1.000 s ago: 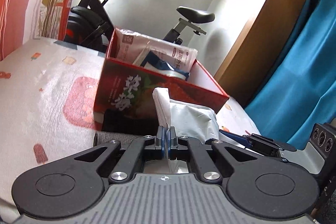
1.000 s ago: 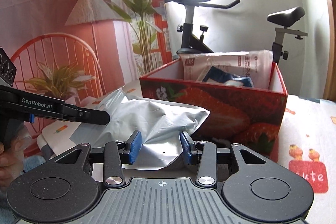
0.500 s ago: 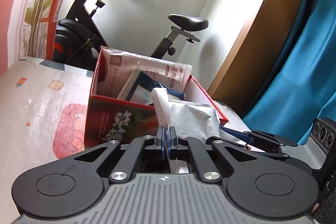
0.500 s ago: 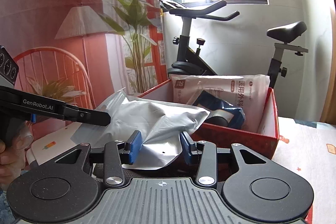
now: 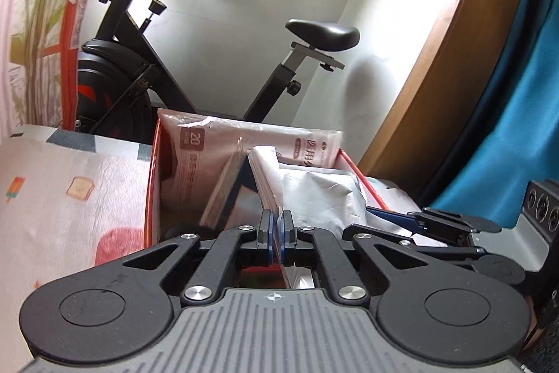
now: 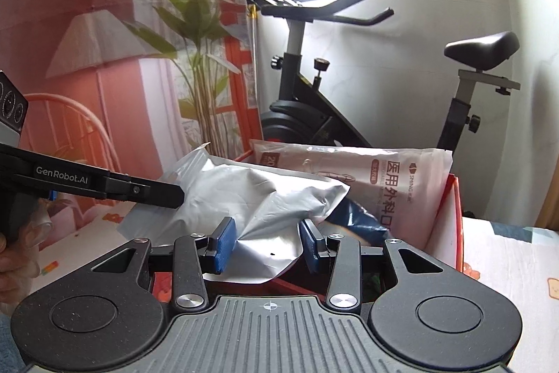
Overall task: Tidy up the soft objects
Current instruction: 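Lift the white bag with the left gripper and carry it over the red box, then lower the white bag into the red box and open the left gripper, then withdraw the left tool and move it down to the grey towel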
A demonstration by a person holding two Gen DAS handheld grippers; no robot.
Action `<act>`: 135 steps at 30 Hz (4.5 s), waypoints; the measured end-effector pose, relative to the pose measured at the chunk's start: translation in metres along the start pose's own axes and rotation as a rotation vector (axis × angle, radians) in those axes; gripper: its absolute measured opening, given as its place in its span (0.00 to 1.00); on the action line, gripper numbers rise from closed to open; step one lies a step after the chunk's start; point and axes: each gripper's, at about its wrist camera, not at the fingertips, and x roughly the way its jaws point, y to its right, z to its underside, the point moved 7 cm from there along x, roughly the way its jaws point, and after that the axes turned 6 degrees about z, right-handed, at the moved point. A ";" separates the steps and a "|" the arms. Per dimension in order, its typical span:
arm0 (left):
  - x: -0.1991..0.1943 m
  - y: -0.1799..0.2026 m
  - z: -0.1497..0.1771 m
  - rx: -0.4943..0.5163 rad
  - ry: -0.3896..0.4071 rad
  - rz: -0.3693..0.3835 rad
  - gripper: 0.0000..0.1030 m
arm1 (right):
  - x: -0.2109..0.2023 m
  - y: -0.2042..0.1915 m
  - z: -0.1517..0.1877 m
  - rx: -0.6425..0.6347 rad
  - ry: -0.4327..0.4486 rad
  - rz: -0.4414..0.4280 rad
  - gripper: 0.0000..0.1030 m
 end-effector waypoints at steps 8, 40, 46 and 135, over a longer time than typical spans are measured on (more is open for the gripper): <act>0.053 -0.033 -0.011 -0.040 -0.077 -0.013 0.05 | 0.067 0.021 -0.012 -0.012 -0.145 0.045 0.37; 0.050 -0.055 -0.022 0.030 -0.078 -0.128 0.42 | 0.176 -0.008 0.027 0.020 -0.677 0.167 0.38; 0.036 -0.055 -0.021 0.051 -0.080 -0.160 0.47 | 0.157 -0.020 0.019 0.044 -0.590 0.173 0.60; -0.034 -0.030 0.154 -0.145 -0.151 -0.266 1.00 | -0.012 0.023 0.190 0.054 -0.248 0.307 1.00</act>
